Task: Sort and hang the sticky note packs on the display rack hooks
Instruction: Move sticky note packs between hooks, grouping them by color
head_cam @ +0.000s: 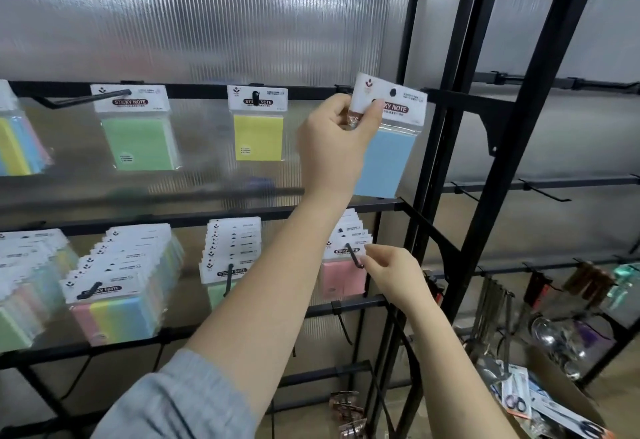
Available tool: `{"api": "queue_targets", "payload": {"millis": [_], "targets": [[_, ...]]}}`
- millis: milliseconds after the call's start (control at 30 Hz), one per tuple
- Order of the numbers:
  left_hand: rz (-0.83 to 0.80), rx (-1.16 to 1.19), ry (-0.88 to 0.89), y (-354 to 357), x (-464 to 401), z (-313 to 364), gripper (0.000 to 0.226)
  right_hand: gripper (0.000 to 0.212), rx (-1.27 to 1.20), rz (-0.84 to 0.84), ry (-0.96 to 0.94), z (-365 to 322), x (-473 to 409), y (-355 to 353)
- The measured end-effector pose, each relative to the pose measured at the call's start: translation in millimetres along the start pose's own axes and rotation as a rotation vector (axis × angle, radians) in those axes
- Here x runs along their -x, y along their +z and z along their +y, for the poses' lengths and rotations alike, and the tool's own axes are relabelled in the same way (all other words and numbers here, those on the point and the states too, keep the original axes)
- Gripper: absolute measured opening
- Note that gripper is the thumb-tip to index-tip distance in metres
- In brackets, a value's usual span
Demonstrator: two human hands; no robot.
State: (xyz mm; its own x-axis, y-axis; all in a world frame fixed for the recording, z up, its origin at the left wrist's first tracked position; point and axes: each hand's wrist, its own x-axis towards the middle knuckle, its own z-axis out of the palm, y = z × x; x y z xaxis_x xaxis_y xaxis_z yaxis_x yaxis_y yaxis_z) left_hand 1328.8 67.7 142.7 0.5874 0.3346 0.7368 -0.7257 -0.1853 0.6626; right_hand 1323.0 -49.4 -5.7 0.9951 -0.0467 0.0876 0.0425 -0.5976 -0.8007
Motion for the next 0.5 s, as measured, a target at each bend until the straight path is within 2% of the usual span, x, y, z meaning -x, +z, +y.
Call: {"api": "queue_targets", "payload": {"millis": [33,100,167,300,400,500], "targets": [[0.014,-0.015,0.002,1.6,-0.9,-1.5,0.026,0.032,-0.006,-0.004,0.002,-1.0,1.0,0.0],[0.032,-0.046,0.005,3.8,-1.1,-2.9,0.026,0.011,-0.004,-0.014,0.006,3.0,-0.1,0.7],[0.038,-0.066,0.005,4.8,-0.3,-4.1,0.025,0.028,0.017,-0.014,-0.011,1.0,0.7,0.6],[0.029,-0.091,0.021,5.3,1.8,-5.7,0.024,0.021,-0.034,-0.011,-0.026,3.6,-2.6,-0.9],[0.035,-0.108,0.03,6.9,3.0,-6.2,0.025,0.037,-0.013,-0.028,-0.013,-0.2,-1.5,-4.7],[0.052,-0.119,0.029,9.2,2.0,-6.4,0.026,0.038,-0.019,-0.018,-0.033,-2.8,-2.2,-6.4]]}}
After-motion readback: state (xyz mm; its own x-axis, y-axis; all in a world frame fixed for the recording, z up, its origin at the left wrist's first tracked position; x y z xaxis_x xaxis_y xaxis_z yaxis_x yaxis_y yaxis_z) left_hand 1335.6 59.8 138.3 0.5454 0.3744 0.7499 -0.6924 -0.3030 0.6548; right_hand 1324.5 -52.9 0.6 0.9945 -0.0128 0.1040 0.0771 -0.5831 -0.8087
